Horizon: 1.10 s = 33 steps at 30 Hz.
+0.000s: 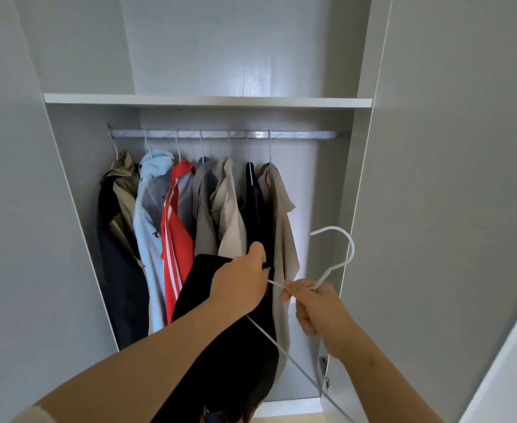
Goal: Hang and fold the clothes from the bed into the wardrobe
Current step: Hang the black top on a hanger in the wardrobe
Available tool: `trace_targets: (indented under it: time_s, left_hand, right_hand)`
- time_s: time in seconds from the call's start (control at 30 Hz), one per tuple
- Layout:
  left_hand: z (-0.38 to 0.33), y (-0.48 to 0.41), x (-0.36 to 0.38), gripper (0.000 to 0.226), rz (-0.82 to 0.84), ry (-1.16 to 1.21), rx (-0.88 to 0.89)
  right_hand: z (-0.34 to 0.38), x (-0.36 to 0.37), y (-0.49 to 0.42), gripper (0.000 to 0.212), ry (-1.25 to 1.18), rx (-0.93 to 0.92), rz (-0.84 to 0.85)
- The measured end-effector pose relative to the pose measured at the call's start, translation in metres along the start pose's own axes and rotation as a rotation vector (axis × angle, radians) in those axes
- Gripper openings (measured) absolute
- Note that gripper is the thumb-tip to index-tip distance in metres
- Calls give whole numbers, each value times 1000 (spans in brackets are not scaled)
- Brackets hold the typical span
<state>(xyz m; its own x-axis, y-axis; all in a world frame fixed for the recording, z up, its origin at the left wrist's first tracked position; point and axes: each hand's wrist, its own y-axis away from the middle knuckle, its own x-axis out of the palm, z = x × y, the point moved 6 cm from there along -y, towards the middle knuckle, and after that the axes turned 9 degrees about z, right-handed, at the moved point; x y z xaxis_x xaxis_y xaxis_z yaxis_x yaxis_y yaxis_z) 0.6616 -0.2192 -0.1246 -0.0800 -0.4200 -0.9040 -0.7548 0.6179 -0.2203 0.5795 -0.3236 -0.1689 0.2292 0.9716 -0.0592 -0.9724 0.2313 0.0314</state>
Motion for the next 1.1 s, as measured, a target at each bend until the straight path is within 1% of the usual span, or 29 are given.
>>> trace_targets:
  time_s: [0.07, 0.13, 0.17, 0.2, 0.27, 0.3, 0.33, 0.37, 0.43, 0.5, 0.57, 0.6, 0.67, 0.7, 0.73, 0.77, 0.8, 0.83, 0.87, 0.93, 1.0, 1.1]
  left_hand:
    - [-10, 2, -2, 15, -27, -54, 45]
    - [-17, 2, -11, 12, -71, -47, 98]
    - [-20, 4, -20, 10, -117, -64, 161]
    - [-23, 7, -28, 13, -191, -146, 268]
    - [-25, 12, -37, 28, -342, -421, 453]
    - [-23, 13, -40, 34, -407, -525, 488]
    - [-20, 13, -43, 36, -449, -577, 494]
    - [-17, 12, -46, 35, -489, -587, 488]
    - [-16, 8, -52, 33, -535, -520, 467]
    - [-18, 3, -54, 35, -529, -434, 484]
    - [-21, -1, -56, 37, -517, -375, 489]
    - [-21, -1, -57, 37, -516, -353, 474]
    - [-21, -1, -57, 37, -528, -305, 432]
    - [-21, -1, -56, 37, -533, -281, 402]
    - [-22, -2, -56, 38, -534, -261, 367]
    - [-23, -3, -56, 38, -534, -239, 335]
    - [-24, -4, -56, 39, -539, -213, 306]
    - [-24, -6, -58, 38, -541, -188, 282]
    - [-25, -6, -58, 35, -540, -173, 262]
    - [-25, -8, -57, 26, -527, -171, 221]
    - [-23, -10, -54, 25, -486, -142, 159]
    - [-26, -10, -55, 26, -494, -86, 135]
  right_hand:
    - [8, 2, -4, 34, -61, -40, -18]
    - [16, -4, -7, 32, -92, -72, -62]
    - [20, -8, -8, 32, -100, -93, -79]
    - [25, -12, -9, 33, -103, -121, -89]
    - [34, -20, -11, 39, -94, -181, -96]
    - [38, -23, -12, 42, -82, -212, -90]
    - [42, -26, -11, 43, -68, -243, -79]
    - [46, -27, -11, 43, -54, -275, -65]
    - [54, -30, -12, 43, -31, -320, -38]
    - [60, -34, -13, 45, 21, -323, -61]
    - [69, -43, -14, 39, 103, -322, -183]
    - [76, -48, -13, 32, 174, -344, -271]
    - [91, -53, -8, 10, 450, -396, -455]
    - [95, -53, -6, 20, 616, -398, -541]
    - [96, -53, -4, 36, 712, -411, -614]
    - [96, -52, -1, 46, 746, -429, -660]
    - [96, -50, 1, 48, 741, -450, -672]
    - [95, -47, 2, 44, 736, -465, -660]
    - [94, -44, 2, 36, 752, -471, -656]
    - [97, -42, 4, 21, 781, -489, -707]
    - [103, -42, 6, 17, 803, -511, -767]
    - [107, -37, 9, 15, 834, -534, -834]
